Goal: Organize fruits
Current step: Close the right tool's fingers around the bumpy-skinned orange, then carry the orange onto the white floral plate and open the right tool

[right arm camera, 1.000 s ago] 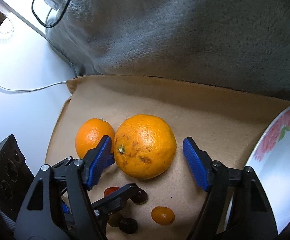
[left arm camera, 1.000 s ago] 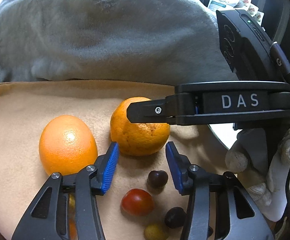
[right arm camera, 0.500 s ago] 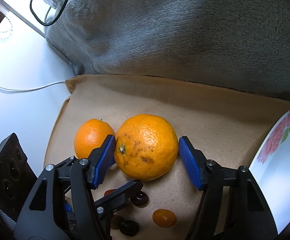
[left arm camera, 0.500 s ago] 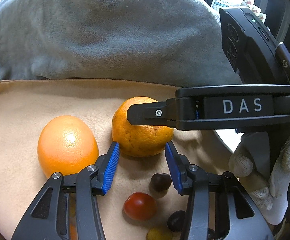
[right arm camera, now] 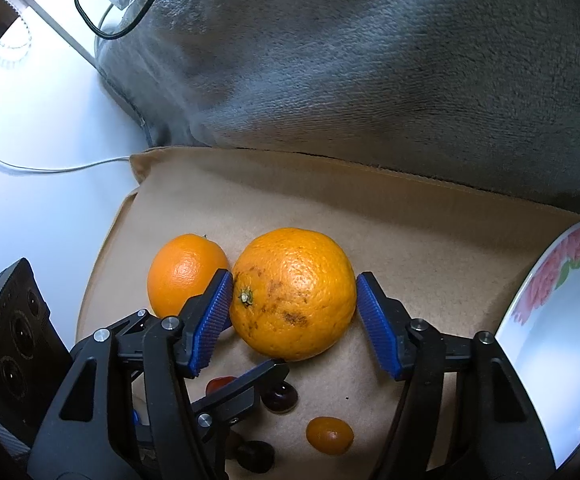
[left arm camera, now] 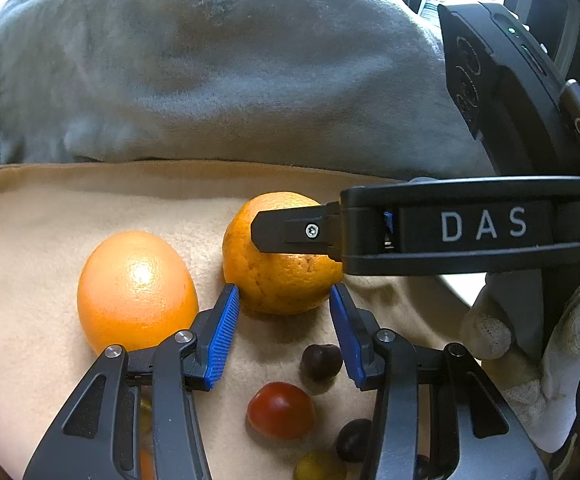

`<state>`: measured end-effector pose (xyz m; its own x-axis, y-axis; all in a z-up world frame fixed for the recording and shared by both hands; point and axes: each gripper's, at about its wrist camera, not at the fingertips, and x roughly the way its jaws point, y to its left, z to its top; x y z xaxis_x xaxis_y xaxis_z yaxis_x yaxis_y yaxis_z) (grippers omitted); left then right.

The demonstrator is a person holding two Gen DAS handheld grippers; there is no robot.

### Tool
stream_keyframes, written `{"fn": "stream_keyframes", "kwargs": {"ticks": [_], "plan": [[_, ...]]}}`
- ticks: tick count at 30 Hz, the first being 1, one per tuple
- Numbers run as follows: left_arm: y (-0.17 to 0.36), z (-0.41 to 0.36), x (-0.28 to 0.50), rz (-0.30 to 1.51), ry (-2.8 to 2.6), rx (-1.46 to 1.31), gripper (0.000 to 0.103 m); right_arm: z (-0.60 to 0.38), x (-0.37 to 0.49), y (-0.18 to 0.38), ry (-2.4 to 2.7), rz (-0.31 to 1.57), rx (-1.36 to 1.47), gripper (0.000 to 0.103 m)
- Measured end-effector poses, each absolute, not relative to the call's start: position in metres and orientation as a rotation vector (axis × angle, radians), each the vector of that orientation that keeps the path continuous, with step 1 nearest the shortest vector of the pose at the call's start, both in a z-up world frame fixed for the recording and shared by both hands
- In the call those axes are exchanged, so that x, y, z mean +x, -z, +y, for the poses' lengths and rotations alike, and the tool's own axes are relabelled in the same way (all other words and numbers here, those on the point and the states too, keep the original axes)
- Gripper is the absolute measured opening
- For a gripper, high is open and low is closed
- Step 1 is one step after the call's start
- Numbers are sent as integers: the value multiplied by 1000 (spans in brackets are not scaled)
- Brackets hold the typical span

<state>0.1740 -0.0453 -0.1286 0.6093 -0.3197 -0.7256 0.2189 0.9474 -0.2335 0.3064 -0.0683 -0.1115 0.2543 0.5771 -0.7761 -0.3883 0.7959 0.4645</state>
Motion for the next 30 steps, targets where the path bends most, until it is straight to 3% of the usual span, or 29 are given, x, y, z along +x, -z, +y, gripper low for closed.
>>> {"fn": "stream_keyframes", "kwargs": {"ticks": [30], "plan": [[104,-89,146,812,442,-62,45,-163,256,72,-551,1067,226,66]]}}
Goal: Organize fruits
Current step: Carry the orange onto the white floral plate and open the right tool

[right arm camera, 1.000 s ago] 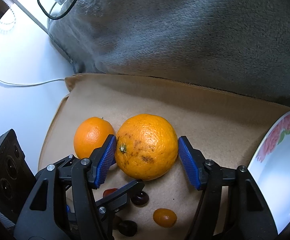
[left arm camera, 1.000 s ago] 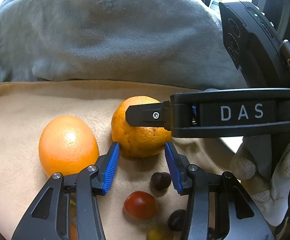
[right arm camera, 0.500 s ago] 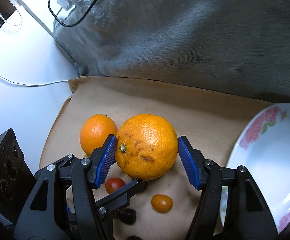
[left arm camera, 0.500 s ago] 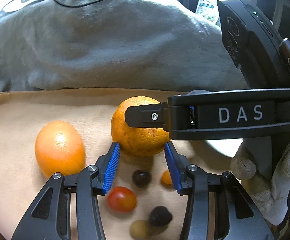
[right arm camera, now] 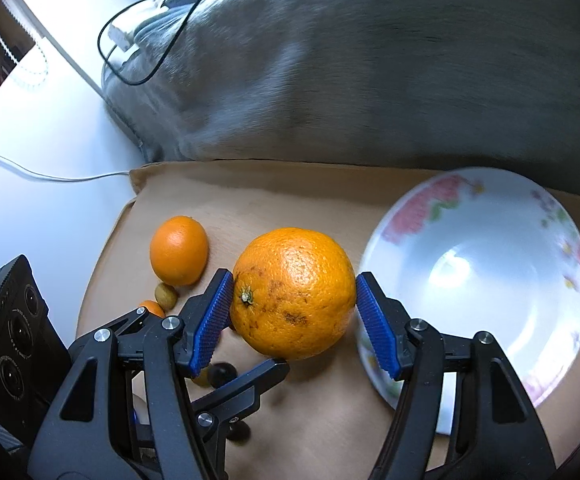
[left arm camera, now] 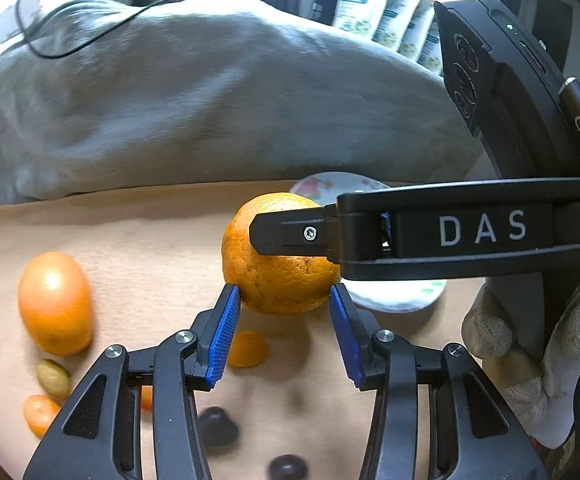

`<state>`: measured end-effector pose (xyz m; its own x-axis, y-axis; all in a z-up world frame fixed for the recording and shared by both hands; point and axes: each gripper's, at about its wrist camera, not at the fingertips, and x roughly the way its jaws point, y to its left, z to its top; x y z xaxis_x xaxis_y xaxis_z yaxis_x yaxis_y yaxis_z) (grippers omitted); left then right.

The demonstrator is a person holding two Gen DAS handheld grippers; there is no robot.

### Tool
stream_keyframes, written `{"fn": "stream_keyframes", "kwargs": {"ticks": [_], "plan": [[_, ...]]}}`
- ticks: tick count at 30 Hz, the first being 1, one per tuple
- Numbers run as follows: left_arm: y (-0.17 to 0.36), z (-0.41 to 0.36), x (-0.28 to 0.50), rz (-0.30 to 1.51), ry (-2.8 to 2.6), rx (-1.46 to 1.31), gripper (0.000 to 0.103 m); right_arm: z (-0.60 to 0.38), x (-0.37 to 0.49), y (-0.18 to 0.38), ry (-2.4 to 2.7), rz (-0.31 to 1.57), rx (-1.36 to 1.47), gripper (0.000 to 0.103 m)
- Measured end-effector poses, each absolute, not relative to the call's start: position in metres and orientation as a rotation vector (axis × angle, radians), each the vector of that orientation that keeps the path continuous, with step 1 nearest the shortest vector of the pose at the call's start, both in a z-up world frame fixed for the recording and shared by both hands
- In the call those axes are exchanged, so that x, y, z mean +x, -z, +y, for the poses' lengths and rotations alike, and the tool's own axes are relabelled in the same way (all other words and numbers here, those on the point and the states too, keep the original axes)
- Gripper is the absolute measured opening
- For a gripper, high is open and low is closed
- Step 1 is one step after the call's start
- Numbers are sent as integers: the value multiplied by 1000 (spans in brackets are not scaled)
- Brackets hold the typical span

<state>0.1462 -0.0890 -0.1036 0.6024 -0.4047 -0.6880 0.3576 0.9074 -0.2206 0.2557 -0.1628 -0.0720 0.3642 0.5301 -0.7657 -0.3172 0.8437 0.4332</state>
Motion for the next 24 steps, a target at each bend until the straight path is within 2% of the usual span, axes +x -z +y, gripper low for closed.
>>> {"fn": "stream_keyframes", "kwargs": {"ticks": [11,24], "plan": [[105,-115,151,818,497,-19,45,-212,244,72,-499,1052,267,66],[97,-137,193,849,534,17,45,-247,243,86,-456,1069,316,66]]}}
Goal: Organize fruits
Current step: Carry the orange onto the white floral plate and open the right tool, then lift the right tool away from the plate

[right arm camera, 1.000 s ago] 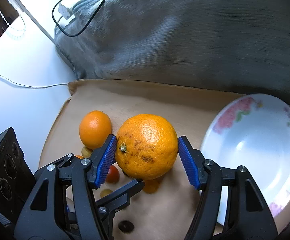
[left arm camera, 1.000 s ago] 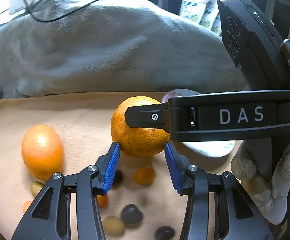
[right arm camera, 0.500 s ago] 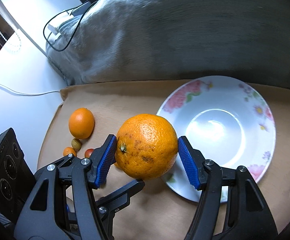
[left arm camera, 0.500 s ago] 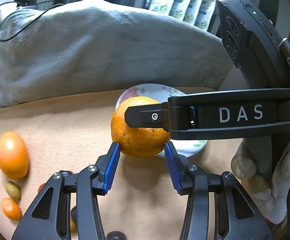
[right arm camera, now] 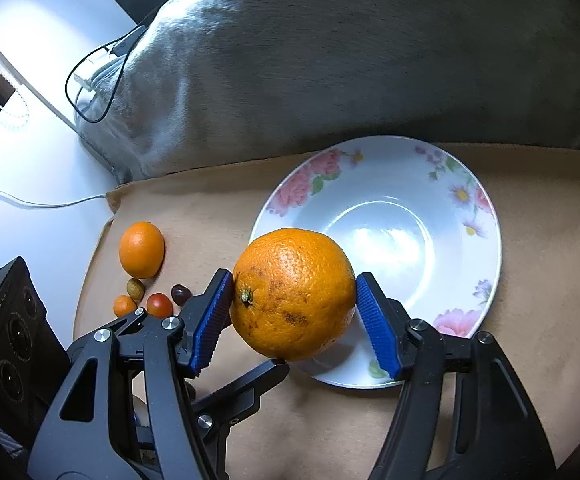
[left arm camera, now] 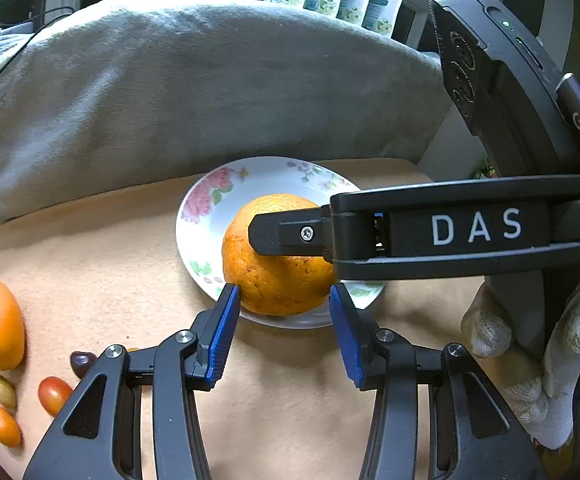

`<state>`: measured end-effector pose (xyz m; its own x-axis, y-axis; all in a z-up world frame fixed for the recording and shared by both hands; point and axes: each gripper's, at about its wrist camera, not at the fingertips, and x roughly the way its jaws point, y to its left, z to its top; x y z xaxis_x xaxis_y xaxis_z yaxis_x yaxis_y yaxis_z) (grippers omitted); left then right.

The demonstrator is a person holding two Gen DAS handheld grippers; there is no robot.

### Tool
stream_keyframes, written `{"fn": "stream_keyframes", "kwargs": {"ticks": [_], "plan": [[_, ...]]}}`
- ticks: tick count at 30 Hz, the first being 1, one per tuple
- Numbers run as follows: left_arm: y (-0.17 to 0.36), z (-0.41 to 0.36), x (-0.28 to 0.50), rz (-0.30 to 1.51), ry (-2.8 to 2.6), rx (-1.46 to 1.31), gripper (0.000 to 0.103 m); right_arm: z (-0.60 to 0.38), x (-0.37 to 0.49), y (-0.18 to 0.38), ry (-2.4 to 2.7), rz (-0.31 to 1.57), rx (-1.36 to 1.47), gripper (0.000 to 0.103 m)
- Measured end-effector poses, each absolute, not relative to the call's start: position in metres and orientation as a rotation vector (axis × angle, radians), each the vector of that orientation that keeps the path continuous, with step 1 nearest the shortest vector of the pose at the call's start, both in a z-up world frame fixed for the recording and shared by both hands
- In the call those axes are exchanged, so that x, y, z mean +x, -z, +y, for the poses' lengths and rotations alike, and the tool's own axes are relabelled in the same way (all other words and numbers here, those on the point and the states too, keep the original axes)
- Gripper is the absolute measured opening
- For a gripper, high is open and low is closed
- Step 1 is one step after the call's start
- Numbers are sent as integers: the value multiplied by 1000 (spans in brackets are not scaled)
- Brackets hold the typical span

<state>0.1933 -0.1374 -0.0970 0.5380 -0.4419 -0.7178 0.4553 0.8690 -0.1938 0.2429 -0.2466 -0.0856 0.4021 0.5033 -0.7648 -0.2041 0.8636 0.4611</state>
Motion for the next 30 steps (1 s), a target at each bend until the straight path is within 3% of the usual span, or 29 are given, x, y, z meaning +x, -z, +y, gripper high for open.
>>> {"fn": "stream_keyframes", "kwargs": {"ticks": [6,12,18,30], "plan": [[91,-131,196,830,541,28,44,-249,244,89,-452,1077,331,66],[85,-119,195,819,543,36,44,-263,239,61,-393,960,325,67],[73,-107,188,797,548,33,44,-267,226,39,-339,871,262,81],[67,-89,160,767,530,24,44,-270,197,33,-285,809,217,82]]}}
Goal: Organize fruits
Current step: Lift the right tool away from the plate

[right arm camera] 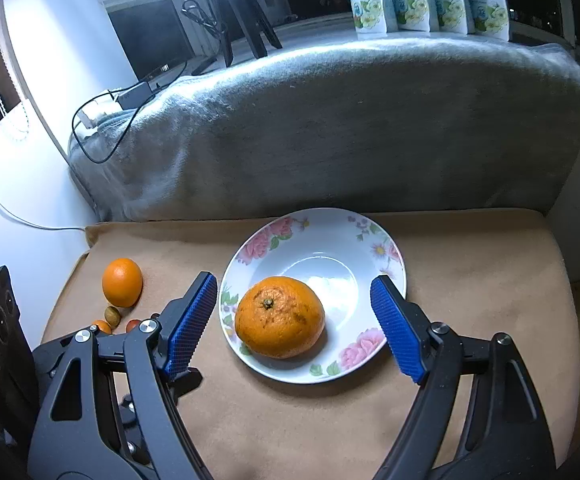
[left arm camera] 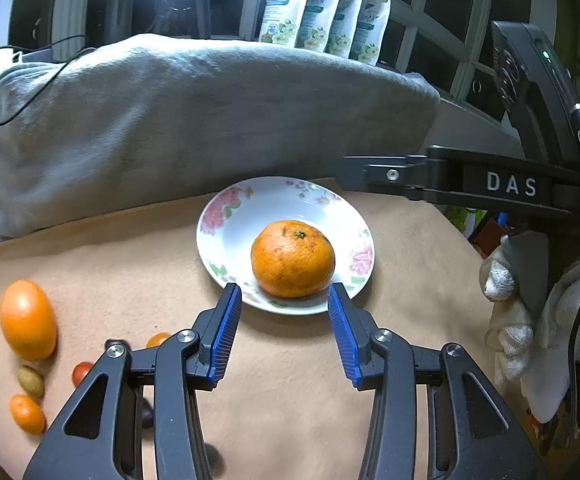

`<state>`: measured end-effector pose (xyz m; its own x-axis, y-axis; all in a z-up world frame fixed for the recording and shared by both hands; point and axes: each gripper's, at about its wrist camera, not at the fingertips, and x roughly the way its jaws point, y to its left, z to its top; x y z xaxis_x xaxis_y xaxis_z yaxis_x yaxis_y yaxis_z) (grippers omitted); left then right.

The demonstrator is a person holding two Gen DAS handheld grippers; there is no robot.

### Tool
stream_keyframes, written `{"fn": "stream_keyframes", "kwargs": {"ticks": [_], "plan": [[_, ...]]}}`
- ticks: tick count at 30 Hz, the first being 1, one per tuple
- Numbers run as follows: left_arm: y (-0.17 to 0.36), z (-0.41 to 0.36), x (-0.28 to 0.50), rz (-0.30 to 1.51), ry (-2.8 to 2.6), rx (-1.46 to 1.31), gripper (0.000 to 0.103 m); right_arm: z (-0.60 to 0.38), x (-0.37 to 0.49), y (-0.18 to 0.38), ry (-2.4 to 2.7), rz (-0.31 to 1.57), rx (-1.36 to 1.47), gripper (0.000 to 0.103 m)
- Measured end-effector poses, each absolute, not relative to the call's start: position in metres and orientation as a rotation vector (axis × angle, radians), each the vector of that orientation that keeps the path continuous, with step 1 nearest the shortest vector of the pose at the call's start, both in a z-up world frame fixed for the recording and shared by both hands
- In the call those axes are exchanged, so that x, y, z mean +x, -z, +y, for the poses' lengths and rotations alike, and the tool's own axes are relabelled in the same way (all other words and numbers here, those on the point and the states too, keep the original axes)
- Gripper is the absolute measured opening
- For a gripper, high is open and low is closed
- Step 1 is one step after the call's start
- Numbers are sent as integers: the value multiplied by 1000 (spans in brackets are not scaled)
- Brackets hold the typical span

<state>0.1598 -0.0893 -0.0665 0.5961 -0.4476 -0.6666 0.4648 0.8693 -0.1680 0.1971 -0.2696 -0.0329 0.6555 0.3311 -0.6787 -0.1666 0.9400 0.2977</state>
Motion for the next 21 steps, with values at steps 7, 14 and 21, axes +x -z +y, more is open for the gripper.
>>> {"fn": "stream_keyframes", "kwargs": {"ticks": [7,14,21], "plan": [[60,-73,147,744,518,9,44,-268,177,28,-278,763,202,82],[56,-54,138,719,507,-10,44,-261,160,24,-249,729,151,93],[55,-28,126,706,468,-14,44,-247,142,19,-234,717,82,97]]}}
